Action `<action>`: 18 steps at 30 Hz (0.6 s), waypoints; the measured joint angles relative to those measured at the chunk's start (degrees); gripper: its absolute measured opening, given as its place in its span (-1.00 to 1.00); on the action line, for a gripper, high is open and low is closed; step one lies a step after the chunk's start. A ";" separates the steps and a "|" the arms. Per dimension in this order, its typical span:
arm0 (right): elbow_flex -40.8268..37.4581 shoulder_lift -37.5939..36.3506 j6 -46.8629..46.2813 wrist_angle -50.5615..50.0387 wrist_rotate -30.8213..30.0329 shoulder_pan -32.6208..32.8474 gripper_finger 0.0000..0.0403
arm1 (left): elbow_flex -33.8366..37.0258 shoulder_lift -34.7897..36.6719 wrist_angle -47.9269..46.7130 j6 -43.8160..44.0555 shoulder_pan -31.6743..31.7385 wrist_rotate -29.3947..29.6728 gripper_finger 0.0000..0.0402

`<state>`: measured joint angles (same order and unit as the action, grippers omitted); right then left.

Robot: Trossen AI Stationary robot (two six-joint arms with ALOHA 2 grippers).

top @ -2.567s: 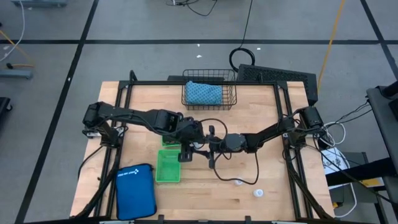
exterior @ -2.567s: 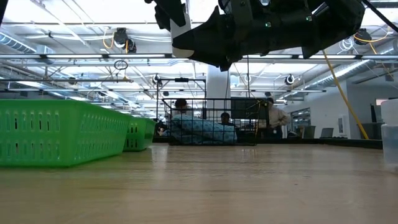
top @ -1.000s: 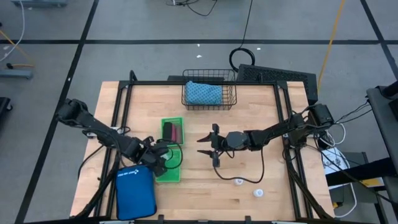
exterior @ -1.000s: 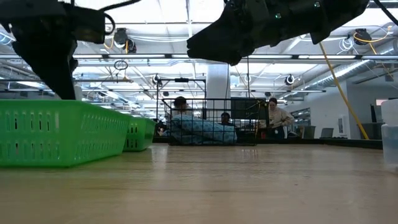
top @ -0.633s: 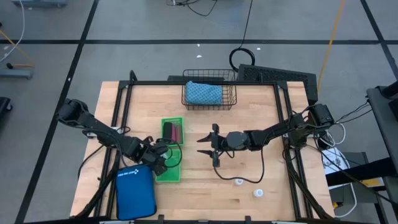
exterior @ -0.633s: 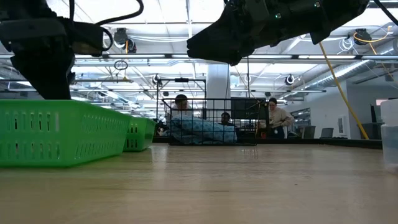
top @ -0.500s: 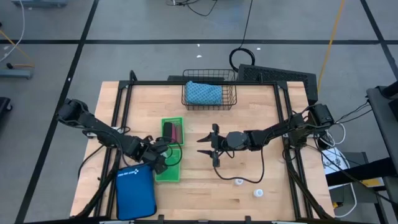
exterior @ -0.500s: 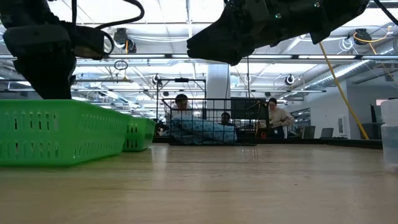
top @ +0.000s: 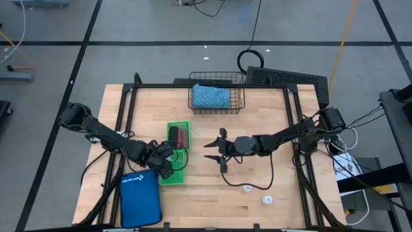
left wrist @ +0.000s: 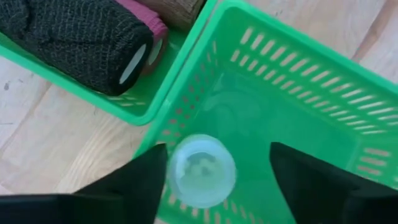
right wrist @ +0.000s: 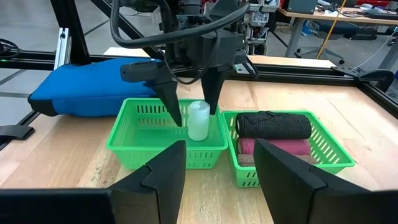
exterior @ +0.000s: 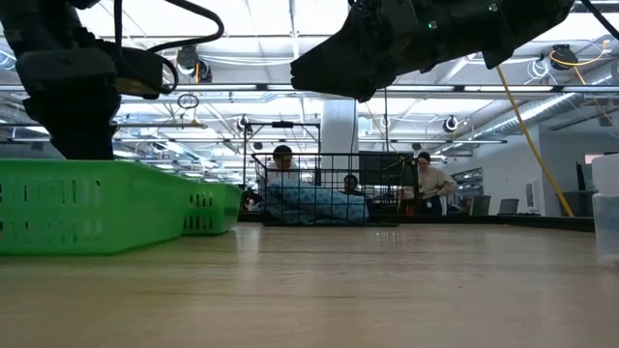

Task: Pick & Place Medicine items
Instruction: Put the top white pill bottle into the bottom green bin, then put the bottom white pill bottle into the bottom green bin

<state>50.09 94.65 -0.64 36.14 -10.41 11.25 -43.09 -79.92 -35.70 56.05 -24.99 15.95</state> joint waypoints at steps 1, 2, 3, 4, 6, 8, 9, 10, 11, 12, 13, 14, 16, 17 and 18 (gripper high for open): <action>0.00 0.00 0.00 0.02 0.00 0.00 -0.12 | 0.00 0.00 0.00 -0.02 0.01 0.01 0.51; 0.00 0.00 0.00 0.00 0.00 0.00 -0.11 | 0.00 0.00 0.00 -0.16 0.01 0.01 0.56; 0.00 0.00 0.06 0.00 0.00 0.00 -0.11 | 0.00 0.00 0.00 -0.26 0.00 0.01 0.60; 0.01 -0.16 0.35 -0.14 0.00 0.00 -0.12 | 0.00 0.00 0.00 -0.26 0.00 0.00 0.64; 0.00 -1.03 1.46 -1.56 0.00 -0.02 -0.12 | -0.17 0.00 -0.26 -0.52 0.13 -0.74 0.70; 0.00 -2.49 2.33 -3.25 -0.02 0.00 -0.13 | -0.78 0.11 -1.01 -0.91 0.55 -1.79 0.74; 0.00 -3.57 2.74 -4.77 -0.02 0.01 -0.14 | -1.21 0.37 -1.23 -0.91 0.85 -2.60 0.76; 0.00 -4.83 2.86 -6.32 0.00 0.16 -0.14 | -1.61 0.78 -1.42 -0.94 1.20 -3.09 0.77; 0.00 -6.08 2.87 -7.77 -0.02 0.37 -0.15 | -2.12 1.30 -1.50 -1.02 1.59 -3.79 0.78; 0.02 -7.44 2.86 -9.43 -0.07 0.52 -0.15 | -2.54 1.87 -1.49 -1.45 1.90 -4.10 0.79; 0.02 -9.03 2.86 -11.50 -0.08 0.89 -0.15 | -2.96 2.53 -1.49 -1.95 2.16 -4.28 0.79; 0.00 -10.82 2.71 -13.73 -0.07 1.39 -0.15 | -3.45 3.14 -1.47 -2.48 2.38 -4.38 0.79; 0.00 -14.15 1.13 -16.72 -0.02 2.50 -0.15 | -4.69 4.25 -1.27 -3.97 3.00 -4.18 0.79; 0.00 -15.93 0.14 -18.24 0.02 3.24 -0.15 | -5.37 4.95 -1.08 -4.94 3.16 -3.74 0.79; 0.00 -17.69 -0.82 -19.95 0.06 4.10 -0.15 | -6.03 5.76 -0.78 -6.05 3.21 -3.28 0.79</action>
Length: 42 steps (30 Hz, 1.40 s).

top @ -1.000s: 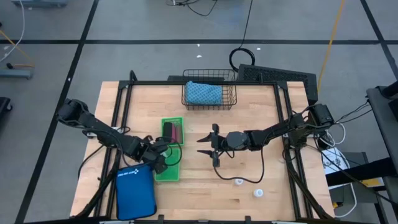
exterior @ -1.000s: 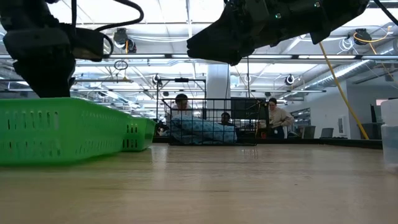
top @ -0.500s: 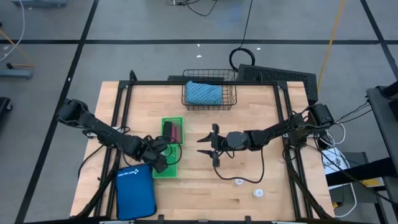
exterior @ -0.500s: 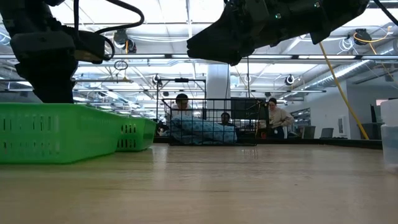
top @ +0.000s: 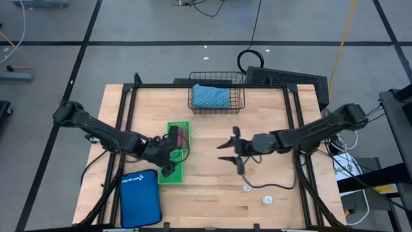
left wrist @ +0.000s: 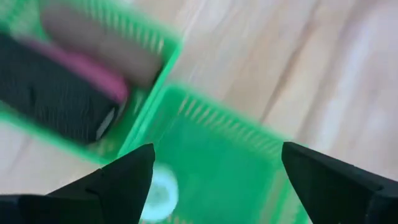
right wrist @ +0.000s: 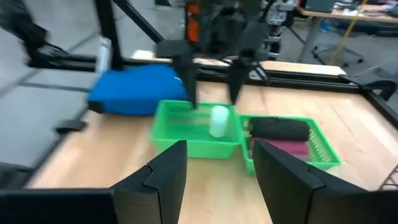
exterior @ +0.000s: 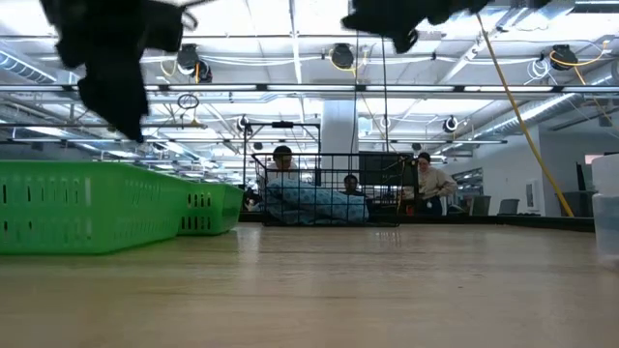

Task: Pick & Place Medicine items
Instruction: Put the bottom white pill bottle into the bottom green bin

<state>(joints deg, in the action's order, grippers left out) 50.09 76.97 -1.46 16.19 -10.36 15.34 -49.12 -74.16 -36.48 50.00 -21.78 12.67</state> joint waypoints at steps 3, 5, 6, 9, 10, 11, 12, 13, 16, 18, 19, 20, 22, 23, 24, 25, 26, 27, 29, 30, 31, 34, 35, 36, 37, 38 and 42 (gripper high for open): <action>0.00 -4.75 -1.38 -2.65 1.25 2.94 -0.15 | -1.35 2.78 3.65 -4.90 -0.16 2.17 0.80; 0.00 -7.81 -1.55 -2.78 3.69 5.38 -0.15 | -1.45 4.82 7.66 -9.01 -0.53 3.78 0.79; 0.00 -9.18 -1.53 -2.43 4.93 6.61 -0.15 | -1.45 5.90 9.66 -11.04 -0.73 4.35 0.79; 0.00 -12.64 -0.81 0.27 9.24 10.59 -0.15 | -1.45 9.07 15.77 -16.77 -1.63 6.96 0.80; 0.00 -13.41 -0.36 1.33 10.96 11.86 -0.15 | -1.45 10.09 17.57 -18.63 -2.06 7.78 0.81; 0.00 -13.86 0.37 2.62 12.89 13.08 -0.15 | -1.45 10.96 19.41 -20.73 -2.51 8.83 0.80; 0.01 -14.25 1.31 3.67 14.87 14.15 -0.15 | -1.45 11.75 21.13 -22.74 -2.96 9.87 0.80; 0.00 -14.53 2.34 4.34 16.97 15.25 -0.15 | -1.45 12.34 22.91 -24.94 -3.36 10.90 0.80; 0.00 -14.64 5.72 6.90 25.32 17.73 -0.15 | -1.47 13.73 25.84 -30.82 -4.39 13.99 0.78; 0.00 -14.57 7.95 9.35 29.29 19.05 -0.15 | -1.47 13.97 27.28 -32.58 -4.60 16.17 0.77; 0.00 -14.57 8.20 10.69 29.99 19.58 -0.15 | -1.47 13.93 27.51 -32.95 -4.53 17.48 0.78; 0.00 -14.60 8.23 11.84 29.70 19.99 -0.15 | -1.46 13.88 27.35 -32.90 -4.48 18.93 0.78; 0.04 -14.64 8.29 12.99 24.89 21.43 -0.14 | -1.45 13.70 26.96 -31.60 -4.43 21.06 0.80; 0.19 -14.63 8.61 12.40 20.26 22.52 -0.13 | -1.45 13.46 26.94 -31.00 -4.33 21.88 0.80; 0.64 -14.61 9.52 10.69 15.10 23.96 -0.10 | -1.45 13.13 26.94 -30.43 -4.12 22.45 0.80; 1.51 -14.54 10.74 7.82 9.93 25.77 -0.06 | -1.45 12.61 26.92 -29.93 -3.89 22.57 0.80; 2.88 -14.37 11.70 3.75 4.52 27.71 -0.01 | -1.45 12.15 26.83 -29.31 -3.73 22.50 0.80; 4.41 -13.88 12.16 -0.30 -0.62 29.66 0.05 | -1.43 11.74 26.60 -28.41 -3.59 22.48 0.81; 7.63 -12.36 11.44 -9.16 -10.88 33.60 0.17 | -1.43 11.31 26.66 -26.94 -3.31 22.49 0.81; 8.74 -11.42 9.93 -13.44 -15.44 35.57 0.23 | -1.43 11.08 26.73 -26.39 -3.28 22.51 0.81; 9.52 -10.39 7.72 -17.45 -19.08 37.38 0.29 | -1.43 10.73 26.85 -25.64 -3.27 22.54 0.81; 10.27 -7.36 -2.40 -27.38 -25.63 41.14 0.39 | -1.40 9.32 26.66 -24.52 -3.07 22.41 0.81; 10.29 -6.59 -6.82 -30.27 -26.69 42.14 0.40 | -1.40 8.96 26.66 -24.14 -2.97 22.38 0.81; 10.29 -5.78 -11.89 -33.47 -27.30 43.21 0.41 | -1.40 8.69 26.70 -23.94 -2.86 22.40 0.81; 10.29 -4.99 -17.13 -36.65 -27.37 44.11 0.41 | -1.40 8.42 26.74 -23.93 -2.75 22.42 0.81; 10.22 -4.11 -22.21 -39.15 -27.32 44.84 0.40 | -1.40 8.04 26.79 -23.66 -2.58 22.44 0.81; 8.07 -0.57 -38.37 -45.15 -26.50 47.50 0.33 | -1.40 6.76 26.75 -21.47 -1.65 22.36 0.81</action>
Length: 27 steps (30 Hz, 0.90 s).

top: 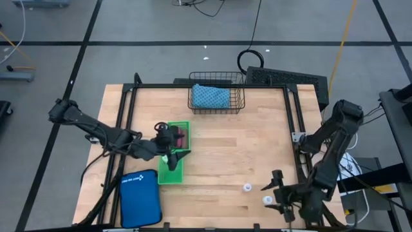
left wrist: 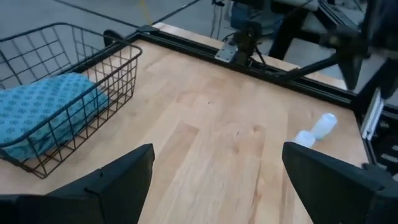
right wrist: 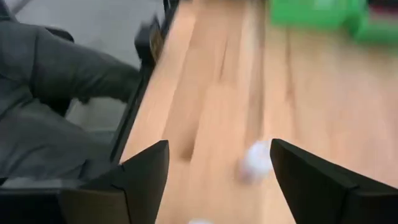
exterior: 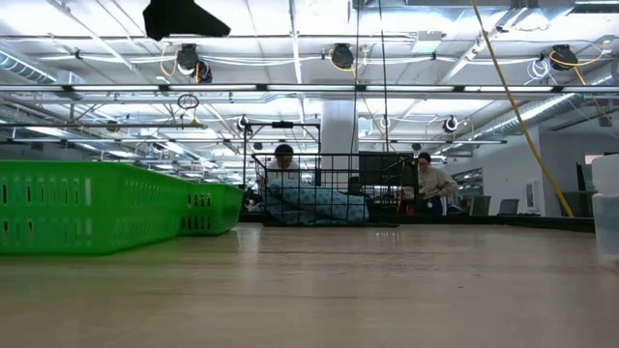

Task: Pick & Place Medicine items
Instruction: Put the bottom white pill bottle into the bottom green bin

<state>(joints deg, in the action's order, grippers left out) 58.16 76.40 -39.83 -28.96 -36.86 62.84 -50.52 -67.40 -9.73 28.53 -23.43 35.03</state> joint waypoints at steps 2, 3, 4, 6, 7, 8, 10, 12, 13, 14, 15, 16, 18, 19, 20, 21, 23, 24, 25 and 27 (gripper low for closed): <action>-1.10 1.47 -5.73 -0.67 1.67 1.05 0.30 | 0.00 -0.43 0.13 1.16 0.47 0.04 0.81; -1.81 2.14 -8.16 -0.98 2.72 1.52 0.29 | 0.00 -0.69 0.19 1.79 0.72 0.03 0.81; -2.68 2.72 -10.62 -1.21 4.15 1.97 0.28 | 0.00 -0.93 0.12 2.31 0.96 0.01 0.81; -4.84 3.76 -15.77 -1.65 7.96 2.82 0.27 | 0.00 -0.99 0.03 3.57 1.13 -0.02 0.81; -5.95 4.16 -18.09 -1.97 10.33 3.17 0.27 | 0.00 -0.90 0.11 4.08 1.28 -0.02 0.81; -7.01 4.44 -20.54 -2.36 13.20 3.50 0.27 | 0.00 -0.87 0.25 4.78 1.40 0.00 0.81; -9.27 4.77 -25.02 -3.24 18.79 4.32 0.27 | 0.00 -0.89 0.24 5.61 1.61 -0.03 0.81; -11.82 5.09 -28.74 -2.90 21.69 5.48 0.26 | 0.00 -0.89 0.34 6.19 1.67 0.00 0.81; -13.24 5.12 -30.24 -1.87 21.92 6.09 0.25 | 0.00 -0.89 0.52 6.19 1.67 0.01 0.81; -14.76 5.09 -31.59 -0.05 21.75 6.65 0.25 | 0.00 -0.87 0.65 6.21 1.67 0.01 0.81; -16.50 5.08 -32.69 2.42 21.25 7.06 0.24 | 0.00 -0.89 0.61 6.22 1.67 0.01 0.81; -18.15 5.09 -33.42 5.20 20.32 7.28 0.24 | 0.00 -0.89 0.60 6.25 1.67 0.01 0.81; -21.35 5.09 -33.54 11.31 18.06 7.46 0.23 | 0.00 -0.89 0.60 6.30 1.67 0.01 0.81; -22.53 4.95 -33.09 13.65 17.07 7.46 0.23 | 0.00 -0.87 0.60 6.30 1.67 0.01 0.81; -23.53 4.91 -32.44 16.09 16.02 7.50 0.23 | 0.00 -0.87 0.56 6.30 1.67 0.01 0.81; -24.13 4.94 -31.45 17.69 15.17 7.47 0.22 | 0.00 -0.87 0.58 6.30 1.67 0.06 0.81; -24.72 5.07 -29.34 19.41 13.20 7.18 0.21 | 0.00 -0.89 0.58 6.30 1.67 0.44 0.81; -24.89 5.11 -28.15 19.88 11.87 6.98 0.20 | 0.00 -0.89 0.58 6.28 1.67 0.73 0.81; -25.04 5.12 -26.85 20.32 10.29 6.85 0.19 | 0.00 -0.87 0.56 6.27 1.67 0.92 0.81; -25.28 5.22 -24.34 21.97 6.89 6.47 0.19 | 0.00 -0.87 0.54 6.27 1.67 1.05 0.81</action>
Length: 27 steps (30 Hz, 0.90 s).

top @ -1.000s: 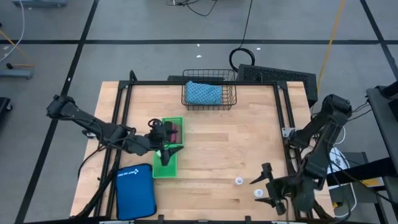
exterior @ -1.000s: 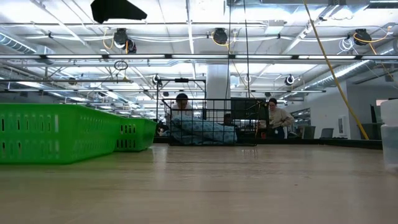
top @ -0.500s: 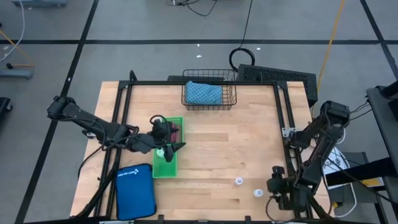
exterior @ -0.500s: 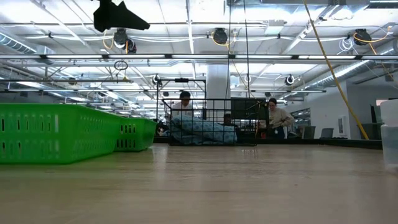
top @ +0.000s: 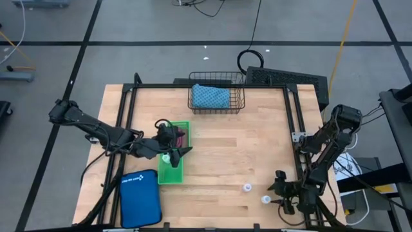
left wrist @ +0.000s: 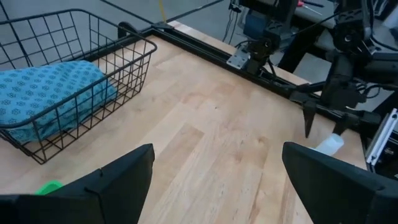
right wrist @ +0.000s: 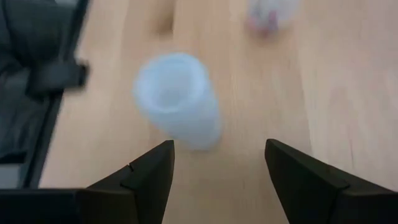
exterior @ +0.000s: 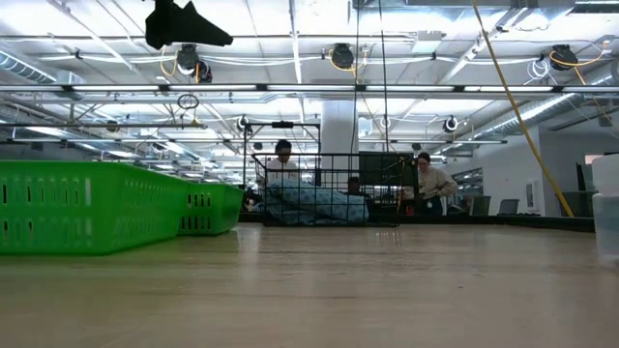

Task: Pick & Place Medicine items
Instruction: Put the bottom white pill bottle into the bottom green bin

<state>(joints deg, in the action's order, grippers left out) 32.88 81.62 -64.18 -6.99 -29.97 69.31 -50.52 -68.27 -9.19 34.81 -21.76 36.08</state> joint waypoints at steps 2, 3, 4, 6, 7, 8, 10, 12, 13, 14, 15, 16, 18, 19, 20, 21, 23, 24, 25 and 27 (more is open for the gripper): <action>0.00 0.77 2.26 2.74 -2.58 -0.50 0.19 | 0.00 0.00 0.00 -0.02 0.26 0.01 0.81; 0.00 1.47 3.69 4.36 -3.04 -0.70 0.19 | 0.00 0.00 0.00 0.00 0.37 -0.01 0.81; 0.00 2.32 5.29 5.93 -3.03 -0.76 0.19 | 0.00 0.00 0.00 0.00 0.42 0.01 0.81; 0.00 4.35 7.79 8.95 -2.98 -0.78 0.19 | 0.00 0.00 0.00 0.00 0.66 0.01 0.81; 0.00 5.42 8.48 10.54 -2.96 -0.91 0.19 | 0.00 0.00 0.00 0.00 0.79 0.01 0.81; 0.00 6.49 9.00 11.97 -2.96 -1.02 0.19 | 0.00 -0.01 -0.02 0.00 0.81 0.01 0.81; 0.00 8.51 9.63 14.32 -3.08 -1.41 0.19 | 0.00 0.00 0.00 0.00 0.93 0.01 0.81; 0.04 10.60 10.61 16.97 -3.40 -1.97 0.19 | 0.00 0.00 0.00 0.00 1.16 -0.03 0.81; 0.04 11.41 11.24 18.17 -3.85 -2.11 0.19 | 0.00 0.00 -0.02 0.00 1.27 -0.03 0.81; 0.04 12.36 11.79 19.61 -4.44 -2.26 0.18 | 0.00 0.00 0.02 0.00 1.27 -0.01 0.81; 0.06 13.19 12.46 21.01 -4.88 -2.48 0.18 | 0.00 0.00 0.02 0.00 1.27 -0.01 0.81; 0.11 13.88 13.06 22.14 -5.39 -2.54 0.16 | 0.00 0.00 0.02 -0.01 1.27 -0.01 0.81; 0.11 14.71 14.87 23.53 -6.57 -2.54 0.13 | 0.00 0.00 0.02 -0.02 1.25 -0.03 0.81; 0.11 14.80 15.65 23.61 -6.91 -2.54 0.10 | 0.00 0.00 0.00 -0.02 1.24 -0.03 0.81; 0.11 14.80 15.89 23.56 -7.32 -2.54 0.07 | 0.00 0.00 0.01 -0.02 1.23 -0.03 0.81; 0.11 14.83 16.26 23.52 -7.40 -2.54 0.04 | 0.00 0.00 0.02 -0.02 1.25 -0.02 0.81; 0.09 14.83 16.90 23.43 -7.48 -2.57 -0.04 | 0.00 0.00 0.00 -0.02 1.27 -0.01 0.81; 0.09 14.83 16.90 23.35 -7.50 -2.57 -0.08 | 0.00 0.00 0.02 -0.02 1.25 -0.01 0.81; 0.09 14.83 16.94 23.28 -7.54 -2.59 -0.13 | 0.00 0.00 0.02 -0.02 1.25 -0.03 0.81; 0.06 14.72 17.11 23.11 -7.55 -2.59 -0.22 | 0.00 0.00 0.02 0.25 1.25 -0.03 0.81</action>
<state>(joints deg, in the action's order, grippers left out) 32.94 96.33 -47.07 16.12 -37.51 66.72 -50.52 -68.27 -9.17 35.06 -20.51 36.05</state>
